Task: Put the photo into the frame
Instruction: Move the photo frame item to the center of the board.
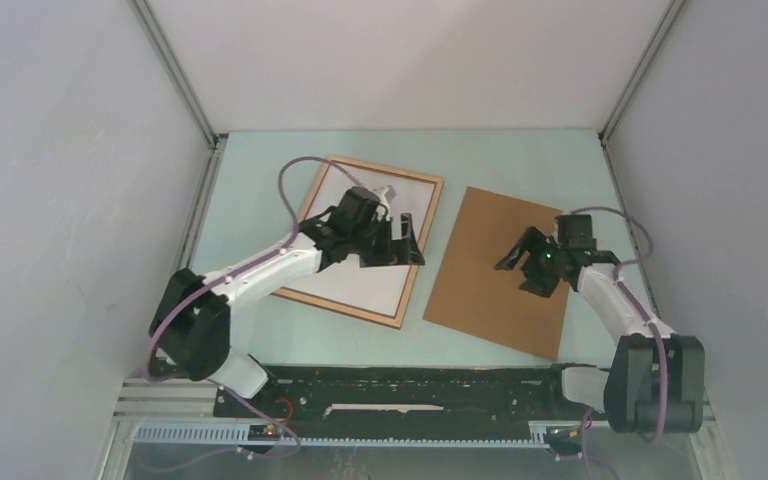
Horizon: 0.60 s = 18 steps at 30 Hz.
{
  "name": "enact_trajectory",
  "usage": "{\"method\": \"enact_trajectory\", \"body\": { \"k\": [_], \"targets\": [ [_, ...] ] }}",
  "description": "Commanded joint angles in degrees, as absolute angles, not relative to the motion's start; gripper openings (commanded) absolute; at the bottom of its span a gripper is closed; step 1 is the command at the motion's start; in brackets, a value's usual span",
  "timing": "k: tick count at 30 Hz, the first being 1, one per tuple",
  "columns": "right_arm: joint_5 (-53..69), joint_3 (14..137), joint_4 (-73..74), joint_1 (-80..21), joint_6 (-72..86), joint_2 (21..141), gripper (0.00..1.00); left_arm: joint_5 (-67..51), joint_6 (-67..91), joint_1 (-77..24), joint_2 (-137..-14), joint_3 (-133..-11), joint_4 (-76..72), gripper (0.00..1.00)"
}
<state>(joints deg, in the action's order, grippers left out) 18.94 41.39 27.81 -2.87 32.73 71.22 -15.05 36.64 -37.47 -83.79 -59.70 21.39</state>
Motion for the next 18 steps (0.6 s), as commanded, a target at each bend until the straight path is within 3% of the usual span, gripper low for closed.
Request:
{"method": "enact_trajectory", "body": {
  "k": [1, 9, 18],
  "targets": [
    [20.5, 37.5, 26.1, 5.7, 34.8, 66.1, 0.84, -10.9, 40.4, -42.7, -90.7, -69.2, 18.7, 1.00],
    [10.0, 35.7, 28.9, 12.9, 36.7, 63.1, 0.83, -3.6, 41.4, -48.6, -105.6, -85.3, 28.5, 1.00],
    [4.7, 32.4, 29.5, 21.0, 37.9, 62.8, 0.84, -0.7, 43.1, -50.5, -116.3, -94.5, 37.0, 1.00]
  ]
}}
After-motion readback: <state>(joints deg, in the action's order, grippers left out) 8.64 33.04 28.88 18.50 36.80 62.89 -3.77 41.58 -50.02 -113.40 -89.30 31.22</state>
